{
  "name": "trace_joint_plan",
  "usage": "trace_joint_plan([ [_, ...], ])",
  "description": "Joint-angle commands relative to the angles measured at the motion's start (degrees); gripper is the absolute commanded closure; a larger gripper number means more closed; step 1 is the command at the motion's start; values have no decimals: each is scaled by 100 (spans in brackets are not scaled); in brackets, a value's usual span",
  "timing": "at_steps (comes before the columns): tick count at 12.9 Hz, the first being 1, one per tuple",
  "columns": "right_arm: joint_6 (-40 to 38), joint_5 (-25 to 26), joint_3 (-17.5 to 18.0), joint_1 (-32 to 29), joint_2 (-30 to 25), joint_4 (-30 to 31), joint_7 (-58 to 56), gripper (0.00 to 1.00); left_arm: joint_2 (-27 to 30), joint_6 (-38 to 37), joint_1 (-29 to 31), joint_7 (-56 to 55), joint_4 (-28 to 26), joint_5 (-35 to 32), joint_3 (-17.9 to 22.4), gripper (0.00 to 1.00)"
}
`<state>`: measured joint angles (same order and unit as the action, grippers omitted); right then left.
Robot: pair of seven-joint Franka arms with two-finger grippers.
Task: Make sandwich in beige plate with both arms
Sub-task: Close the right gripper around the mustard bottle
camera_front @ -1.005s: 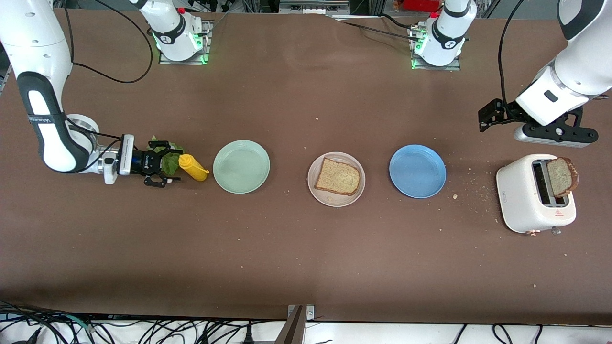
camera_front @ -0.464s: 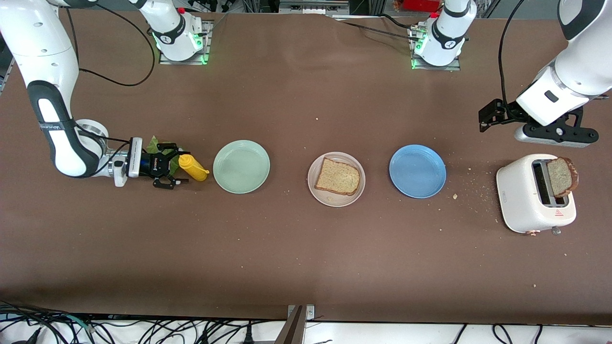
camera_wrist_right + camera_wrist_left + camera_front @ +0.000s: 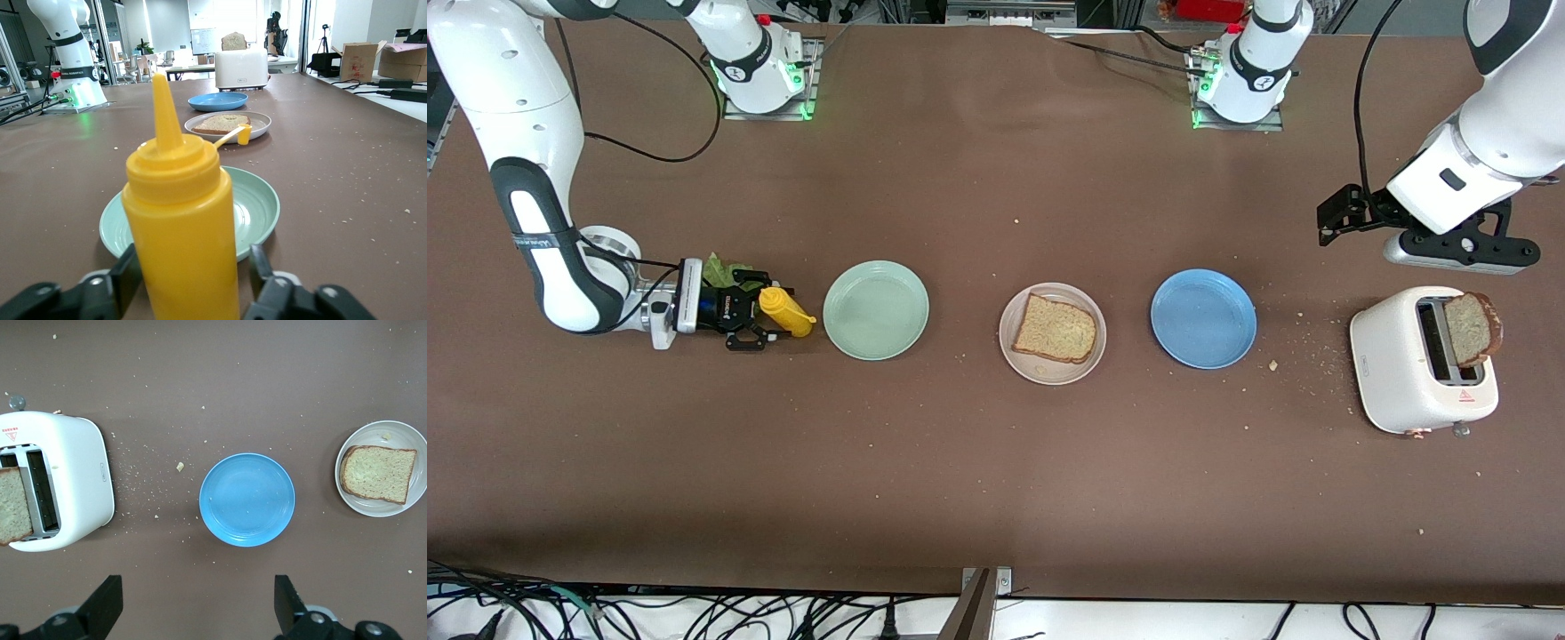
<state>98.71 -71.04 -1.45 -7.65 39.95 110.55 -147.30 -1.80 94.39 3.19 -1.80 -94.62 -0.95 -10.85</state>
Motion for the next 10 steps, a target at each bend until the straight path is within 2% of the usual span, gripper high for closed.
trace_joint_plan([
  [1, -19, -50, 5, 79, 83, -131, 87, 56, -57, -123, 42, 39, 154, -2, -13, 0],
  [4, -19, 46, 5, 132, 75, -131, 368, 86, -57, -123, 33, 30, 154, -2, -13, 0],
  [5, -19, 73, 5, 150, 40, -139, 499, 92, -57, -123, 33, 30, 154, -2, -13, 0],
  [8, 51, 598, 5, 220, -320, -297, 1673, 95, -57, -123, 33, 30, 154, -2, -13, 0],
  [10, 60, 1160, 5, 325, -574, -595, 2710, 100, -57, -123, 42, 30, 154, -2, -13, 0],
])
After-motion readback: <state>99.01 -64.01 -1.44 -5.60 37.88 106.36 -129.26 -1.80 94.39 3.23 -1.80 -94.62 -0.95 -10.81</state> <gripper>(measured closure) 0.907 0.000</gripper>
